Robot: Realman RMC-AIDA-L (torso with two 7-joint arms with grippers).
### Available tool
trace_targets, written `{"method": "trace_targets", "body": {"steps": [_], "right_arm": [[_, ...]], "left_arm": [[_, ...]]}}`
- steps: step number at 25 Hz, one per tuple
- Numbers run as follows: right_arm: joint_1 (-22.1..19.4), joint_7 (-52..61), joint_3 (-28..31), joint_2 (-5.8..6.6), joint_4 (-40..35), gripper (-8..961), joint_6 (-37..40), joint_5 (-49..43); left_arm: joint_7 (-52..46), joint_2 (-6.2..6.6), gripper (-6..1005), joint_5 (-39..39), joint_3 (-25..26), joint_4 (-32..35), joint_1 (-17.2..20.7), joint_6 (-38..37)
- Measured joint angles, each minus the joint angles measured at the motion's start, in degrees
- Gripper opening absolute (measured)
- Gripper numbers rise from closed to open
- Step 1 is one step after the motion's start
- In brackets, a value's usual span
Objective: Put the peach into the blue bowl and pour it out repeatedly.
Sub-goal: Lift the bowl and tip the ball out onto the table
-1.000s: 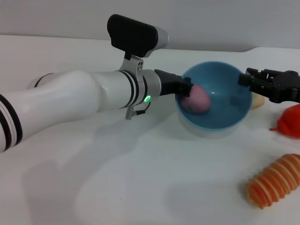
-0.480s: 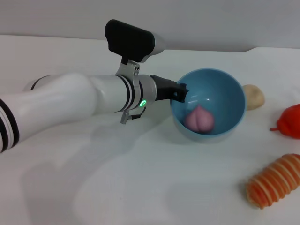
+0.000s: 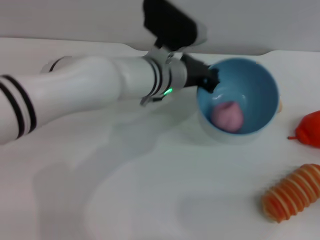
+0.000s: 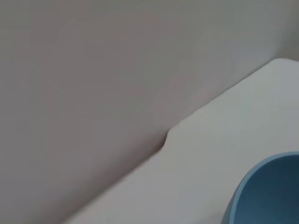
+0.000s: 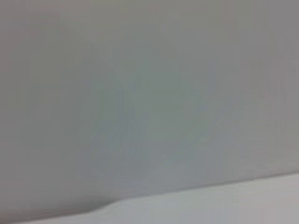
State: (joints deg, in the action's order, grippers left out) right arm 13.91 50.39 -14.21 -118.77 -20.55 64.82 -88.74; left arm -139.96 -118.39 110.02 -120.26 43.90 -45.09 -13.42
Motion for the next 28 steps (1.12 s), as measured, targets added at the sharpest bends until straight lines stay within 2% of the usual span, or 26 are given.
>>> {"method": "trace_targets", "body": {"steps": [6, 10, 19, 23, 28], "right_arm": [[-0.77, -13.19, 1.60, -0.07, 8.61, 696, 1.15, 10.88], [-0.59, -19.64, 1.64, -0.10, 12.74, 715, 1.84, 15.89], [-1.33, -19.65, 4.82, -0.07, 14.65, 726, 7.70, 16.50], [-1.56, -19.63, 5.52, -0.06, 15.67, 726, 8.14, 16.50], [-1.59, -19.62, 5.66, -0.04, 16.12, 726, 8.22, 16.50]], "left_arm": [[8.87, -0.29, -1, 4.72, 0.39, 1.94, -3.50, 1.65], [9.22, -0.44, -1, 12.67, 0.31, 3.56, -4.40, 2.12], [10.11, -0.71, 0, 26.71, -4.94, 6.10, -5.16, 6.43], [12.80, -0.70, 0, 34.17, -7.26, 8.60, -4.87, 6.32], [15.26, -0.70, 0, 39.83, -10.16, 10.46, -5.05, 6.65]]}}
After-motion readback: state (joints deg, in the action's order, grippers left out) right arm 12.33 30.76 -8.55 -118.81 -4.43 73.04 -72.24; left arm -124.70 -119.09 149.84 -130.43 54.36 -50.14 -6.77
